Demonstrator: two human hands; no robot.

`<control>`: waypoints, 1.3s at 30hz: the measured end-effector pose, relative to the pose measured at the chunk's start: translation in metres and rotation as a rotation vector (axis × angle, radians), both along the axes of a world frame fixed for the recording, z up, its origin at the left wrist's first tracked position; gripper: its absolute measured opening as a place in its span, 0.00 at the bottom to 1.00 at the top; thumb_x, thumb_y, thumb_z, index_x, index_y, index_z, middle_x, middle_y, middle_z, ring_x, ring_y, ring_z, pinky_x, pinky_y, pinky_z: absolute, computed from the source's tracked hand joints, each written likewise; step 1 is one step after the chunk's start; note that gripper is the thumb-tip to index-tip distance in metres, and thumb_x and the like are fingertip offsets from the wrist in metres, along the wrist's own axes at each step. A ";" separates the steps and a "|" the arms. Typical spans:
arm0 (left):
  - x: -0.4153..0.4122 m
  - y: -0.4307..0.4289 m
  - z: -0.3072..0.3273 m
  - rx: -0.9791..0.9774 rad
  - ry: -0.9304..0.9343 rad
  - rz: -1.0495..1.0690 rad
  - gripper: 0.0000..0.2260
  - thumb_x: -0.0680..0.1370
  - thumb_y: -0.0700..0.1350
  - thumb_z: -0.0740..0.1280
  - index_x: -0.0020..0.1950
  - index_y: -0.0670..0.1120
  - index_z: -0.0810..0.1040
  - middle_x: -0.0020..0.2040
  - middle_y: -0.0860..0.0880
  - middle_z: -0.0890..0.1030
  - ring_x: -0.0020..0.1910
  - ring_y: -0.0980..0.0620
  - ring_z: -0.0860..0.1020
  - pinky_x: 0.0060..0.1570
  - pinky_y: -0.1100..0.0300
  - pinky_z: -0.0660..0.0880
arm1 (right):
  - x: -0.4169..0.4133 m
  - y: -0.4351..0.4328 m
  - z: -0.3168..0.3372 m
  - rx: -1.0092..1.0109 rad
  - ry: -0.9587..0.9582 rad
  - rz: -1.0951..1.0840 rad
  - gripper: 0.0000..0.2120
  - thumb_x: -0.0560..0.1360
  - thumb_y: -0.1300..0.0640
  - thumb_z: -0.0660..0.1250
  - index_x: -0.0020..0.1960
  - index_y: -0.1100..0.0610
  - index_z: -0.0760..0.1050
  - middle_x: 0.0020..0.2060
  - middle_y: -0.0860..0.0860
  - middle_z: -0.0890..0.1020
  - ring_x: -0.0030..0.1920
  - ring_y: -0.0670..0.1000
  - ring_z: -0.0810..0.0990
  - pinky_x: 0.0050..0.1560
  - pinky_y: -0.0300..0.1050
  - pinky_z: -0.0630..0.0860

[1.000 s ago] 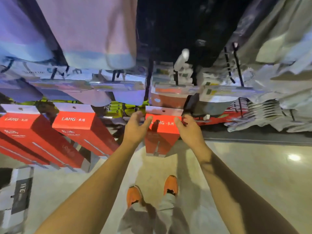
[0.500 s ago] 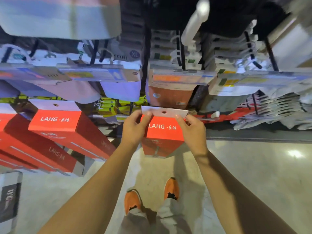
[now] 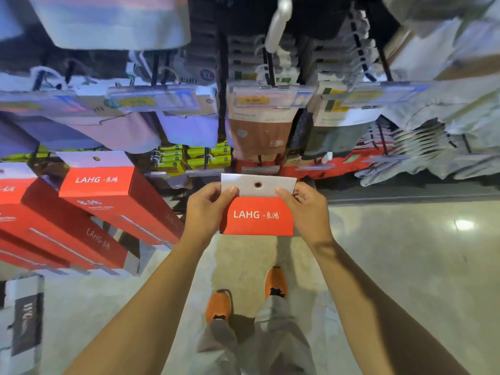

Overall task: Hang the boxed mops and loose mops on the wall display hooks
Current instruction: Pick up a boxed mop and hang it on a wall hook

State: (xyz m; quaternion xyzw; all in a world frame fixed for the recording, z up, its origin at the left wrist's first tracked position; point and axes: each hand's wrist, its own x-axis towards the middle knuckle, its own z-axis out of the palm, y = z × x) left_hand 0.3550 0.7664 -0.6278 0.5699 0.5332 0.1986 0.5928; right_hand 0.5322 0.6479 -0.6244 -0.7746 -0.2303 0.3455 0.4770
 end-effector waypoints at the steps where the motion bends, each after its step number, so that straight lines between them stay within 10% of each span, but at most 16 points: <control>1: -0.002 -0.004 0.008 0.018 -0.002 -0.014 0.06 0.81 0.43 0.72 0.49 0.41 0.85 0.41 0.49 0.87 0.36 0.59 0.82 0.38 0.65 0.79 | -0.002 -0.007 0.006 0.006 0.006 -0.011 0.03 0.80 0.54 0.73 0.50 0.47 0.82 0.44 0.43 0.87 0.47 0.47 0.87 0.49 0.46 0.84; 14: -0.022 -0.069 0.152 0.076 -0.122 -0.204 0.04 0.80 0.41 0.72 0.47 0.43 0.86 0.37 0.54 0.86 0.35 0.62 0.80 0.38 0.68 0.76 | -0.046 -0.105 0.152 0.159 -0.012 -0.186 0.02 0.79 0.57 0.74 0.50 0.52 0.85 0.38 0.43 0.87 0.38 0.40 0.84 0.39 0.36 0.77; 26: 0.037 -0.166 0.358 0.158 -0.335 -0.553 0.04 0.80 0.39 0.72 0.48 0.42 0.86 0.37 0.53 0.88 0.34 0.60 0.82 0.35 0.67 0.78 | -0.029 -0.242 0.332 0.335 -0.132 -0.522 0.14 0.75 0.54 0.78 0.47 0.66 0.83 0.37 0.67 0.79 0.37 0.50 0.76 0.41 0.47 0.73; 39: 0.154 -0.319 0.520 0.222 -0.524 -0.789 0.03 0.79 0.44 0.74 0.48 0.45 0.86 0.41 0.46 0.88 0.38 0.50 0.86 0.43 0.54 0.83 | 0.027 -0.424 0.513 0.437 -0.378 -0.728 0.02 0.76 0.55 0.77 0.48 0.53 0.88 0.42 0.55 0.89 0.45 0.62 0.88 0.50 0.64 0.84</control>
